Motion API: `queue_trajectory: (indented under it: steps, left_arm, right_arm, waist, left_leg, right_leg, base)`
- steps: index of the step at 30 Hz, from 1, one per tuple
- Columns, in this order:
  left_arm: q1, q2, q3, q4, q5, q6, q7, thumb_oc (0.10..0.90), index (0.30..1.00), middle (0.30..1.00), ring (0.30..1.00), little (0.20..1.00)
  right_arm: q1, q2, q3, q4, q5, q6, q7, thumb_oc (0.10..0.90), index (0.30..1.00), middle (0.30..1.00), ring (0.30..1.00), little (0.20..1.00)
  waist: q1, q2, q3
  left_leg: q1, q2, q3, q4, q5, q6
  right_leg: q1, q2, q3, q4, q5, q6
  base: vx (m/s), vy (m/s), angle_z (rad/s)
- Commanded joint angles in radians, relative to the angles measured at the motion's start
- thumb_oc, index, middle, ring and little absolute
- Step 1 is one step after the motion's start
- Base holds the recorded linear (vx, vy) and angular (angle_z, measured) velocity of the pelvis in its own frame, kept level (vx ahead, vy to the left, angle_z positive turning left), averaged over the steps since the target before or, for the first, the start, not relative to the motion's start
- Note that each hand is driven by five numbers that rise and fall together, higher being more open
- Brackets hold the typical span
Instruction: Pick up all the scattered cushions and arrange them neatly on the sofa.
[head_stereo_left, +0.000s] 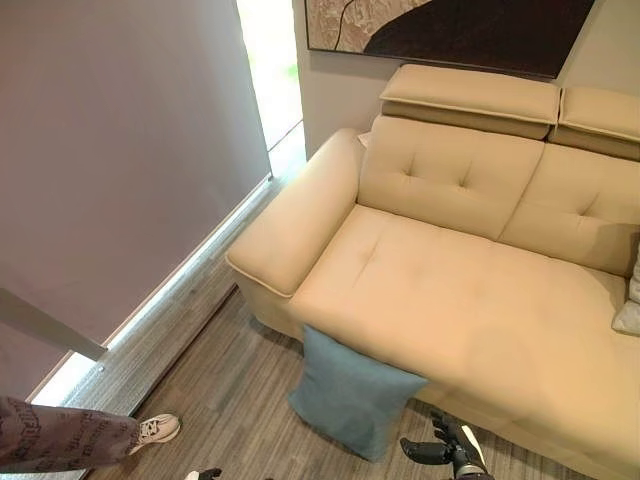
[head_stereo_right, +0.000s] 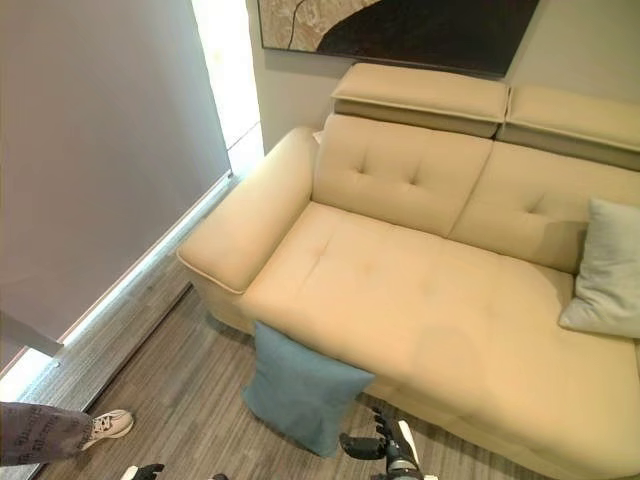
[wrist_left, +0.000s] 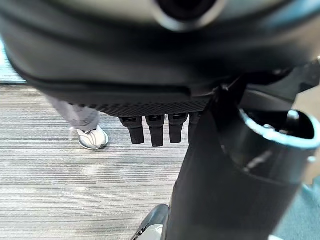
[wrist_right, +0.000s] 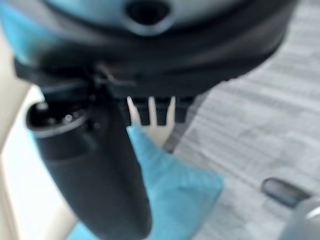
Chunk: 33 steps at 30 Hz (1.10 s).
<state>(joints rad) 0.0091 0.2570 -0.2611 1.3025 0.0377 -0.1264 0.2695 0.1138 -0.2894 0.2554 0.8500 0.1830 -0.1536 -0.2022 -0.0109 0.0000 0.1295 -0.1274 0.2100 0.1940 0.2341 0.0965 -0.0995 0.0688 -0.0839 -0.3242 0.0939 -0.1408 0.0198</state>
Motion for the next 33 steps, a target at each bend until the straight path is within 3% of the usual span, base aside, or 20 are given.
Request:
queue_trajectory:
  steps: [1,2,4,8,10,14,15,21,23,30,33]
  left_arm:
    - [-0.131,-0.025,0.018,-0.039,-0.085,-0.060,0.030,0.800,0.900,0.900,0.900,0.900]
    - [-0.131,-0.025,0.018,-0.039,-0.085,-0.060,0.030,0.800,0.900,0.900,0.900,0.900]
    - [-0.140,-0.026,0.017,-0.062,-0.096,-0.066,0.044,0.800,0.900,0.900,0.900,0.900]
    - [-0.203,-0.003,0.008,-0.087,-0.129,-0.086,0.075,0.800,0.900,0.900,0.900,0.900]
    - [-0.254,0.031,0.005,-0.118,-0.140,-0.101,0.107,0.800,0.900,0.900,0.900,0.900]
    - [-0.293,0.055,0.008,-0.189,-0.162,-0.122,0.141,0.800,0.900,0.900,0.900,0.900]
    - [-0.308,0.064,0.003,-0.241,-0.176,-0.136,0.149,0.800,0.900,0.900,0.900,0.900]
    - [-0.405,0.102,-0.012,-0.370,-0.212,-0.167,0.191,0.800,0.900,0.900,0.900,0.900]
    - [-0.424,0.109,-0.014,-0.378,-0.222,-0.171,0.197,0.800,0.900,0.900,0.900,0.900]
    - [-0.641,0.158,-0.051,-0.327,-0.268,-0.182,0.241,0.800,0.900,0.900,0.900,0.900]
    - [-0.673,0.159,-0.061,-0.311,-0.274,-0.182,0.246,0.800,0.900,0.900,0.900,0.900]
  right_arm:
    - [-0.079,-0.014,0.021,-0.083,-0.053,-0.057,-0.033,0.800,0.900,0.900,0.900,0.900]
    - [-0.080,-0.014,0.021,-0.082,-0.053,-0.057,-0.033,0.800,0.900,0.900,0.900,0.900]
    - [-0.069,-0.024,0.011,-0.093,-0.060,-0.055,-0.038,0.800,0.900,0.900,0.900,0.900]
    - [-0.106,-0.042,-0.003,-0.095,-0.020,-0.072,-0.061,0.800,0.900,0.900,0.900,0.900]
    - [-0.116,-0.045,-0.014,-0.116,0.033,-0.089,-0.072,0.800,0.900,0.900,0.900,0.900]
    - [-0.121,-0.050,-0.013,-0.125,0.048,-0.100,-0.084,0.800,0.900,0.900,0.900,0.900]
    - [-0.118,-0.055,-0.022,-0.136,0.055,-0.106,-0.092,0.800,0.900,0.900,0.900,0.900]
    - [-0.185,-0.054,-0.032,-0.137,0.089,-0.125,-0.148,0.800,0.900,0.900,0.900,0.900]
    - [-0.201,-0.053,-0.031,-0.137,0.099,-0.128,-0.157,0.800,0.900,0.900,0.900,0.900]
    - [-0.397,-0.049,0.007,-0.127,0.168,-0.166,-0.236,0.800,0.900,0.900,0.900,0.900]
    - [-0.434,-0.047,0.017,-0.106,0.178,-0.170,-0.241,0.800,0.900,0.900,0.900,0.900]
  waist:
    - [0.004,-0.041,0.086]
    - [0.003,-0.040,0.085]
    - [-0.019,-0.019,0.082]
    - [-0.027,-0.017,0.129]
    - [-0.035,-0.022,0.149]
    - [-0.035,-0.024,0.162]
    - [-0.035,-0.028,0.174]
    - [-0.031,-0.030,0.246]
    - [-0.032,-0.031,0.255]
    - [-0.041,-0.033,0.302]
    - [-0.043,-0.032,0.298]
  left_leg:
    - [-0.105,-0.116,-0.203,0.018,-0.125,0.003]
    - [-0.108,-0.116,-0.204,0.019,-0.126,0.003]
    - [-0.056,-0.072,-0.154,-0.078,-0.129,0.015]
    - [-0.109,-0.075,-0.156,-0.082,-0.118,0.012]
    - [-0.173,-0.069,-0.140,-0.083,-0.114,0.021]
    - [-0.228,-0.073,-0.136,-0.081,-0.110,0.031]
    - [-0.241,-0.080,-0.139,-0.072,-0.132,0.029]
    - [-0.347,-0.093,-0.154,-0.035,-0.125,0.034]
    - [-0.368,-0.092,-0.156,-0.027,-0.124,0.034]
    - [-0.583,-0.073,-0.175,0.052,-0.113,0.031]
    - [-0.611,-0.074,-0.179,0.056,-0.111,0.031]
  right_leg:
    - [-0.012,-0.032,0.082,0.022,-0.055,0.022]
    - [-0.013,-0.032,0.080,0.023,-0.055,0.022]
    - [-0.029,-0.024,0.071,0.026,-0.070,0.025]
    - [-0.131,-0.030,0.087,0.068,-0.067,0.025]
    - [-0.246,-0.029,0.107,0.122,-0.051,0.023]
    - [-0.325,-0.038,0.113,0.158,-0.033,0.032]
    - [-0.335,-0.046,0.122,0.168,-0.052,0.039]
    - [-0.437,-0.071,0.121,0.208,-0.039,0.045]
    - [-0.460,-0.073,0.122,0.219,-0.037,0.045]
    - [-0.672,-0.080,0.133,0.289,-0.018,0.050]
    - [-0.700,-0.078,0.135,0.295,-0.017,0.050]
  base:
    - [-0.11,-0.024,-0.21]
    - [-0.07,0.009,-0.37]
    - [0.01,0.074,-0.24]
    - [-0.14,0.057,0.02]
    - [-0.16,0.088,-0.08]
    - [-0.08,0.073,-0.23]
    - [0.00,0.054,0.00]
    - [-0.06,0.027,0.04]
    - [-0.08,0.005,0.00]
    - [-0.09,0.015,-0.01]
    - [-0.02,0.001,0.00]
